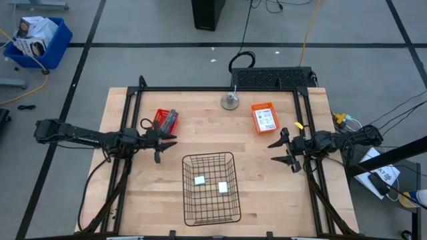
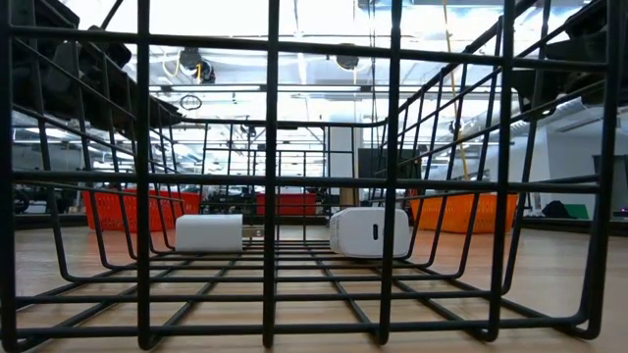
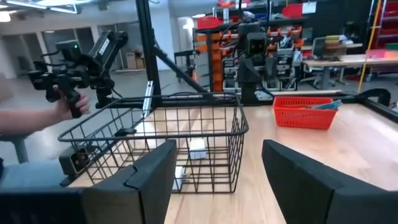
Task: Pick and place items into bin
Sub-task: Return to Home Position
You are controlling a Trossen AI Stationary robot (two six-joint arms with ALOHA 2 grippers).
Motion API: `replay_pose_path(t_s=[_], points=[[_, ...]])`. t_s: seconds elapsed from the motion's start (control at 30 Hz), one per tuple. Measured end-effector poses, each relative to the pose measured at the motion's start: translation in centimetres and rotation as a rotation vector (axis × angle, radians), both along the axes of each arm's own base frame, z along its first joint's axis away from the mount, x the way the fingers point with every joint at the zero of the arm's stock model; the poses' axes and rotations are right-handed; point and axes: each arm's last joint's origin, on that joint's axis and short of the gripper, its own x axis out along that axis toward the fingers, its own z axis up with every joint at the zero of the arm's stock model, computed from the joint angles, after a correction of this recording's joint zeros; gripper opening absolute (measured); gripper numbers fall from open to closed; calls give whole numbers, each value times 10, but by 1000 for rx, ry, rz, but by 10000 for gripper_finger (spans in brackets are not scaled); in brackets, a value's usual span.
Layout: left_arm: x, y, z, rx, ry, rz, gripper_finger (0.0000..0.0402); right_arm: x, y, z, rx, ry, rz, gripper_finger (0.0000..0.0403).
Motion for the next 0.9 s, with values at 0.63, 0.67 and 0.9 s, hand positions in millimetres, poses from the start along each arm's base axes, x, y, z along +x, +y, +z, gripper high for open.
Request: replay_pose_path(t_s=[0.63,0.67,0.9], points=[[0,0,1,6,-7,-6,118,0,0,1,2,-6,-3,228],[0,0,1,6,-8,-6,118,0,0,1,2,-6,-3,229],[0,0,1,6,-9,-7,118,0,0,1,2,-6,-3,232]])
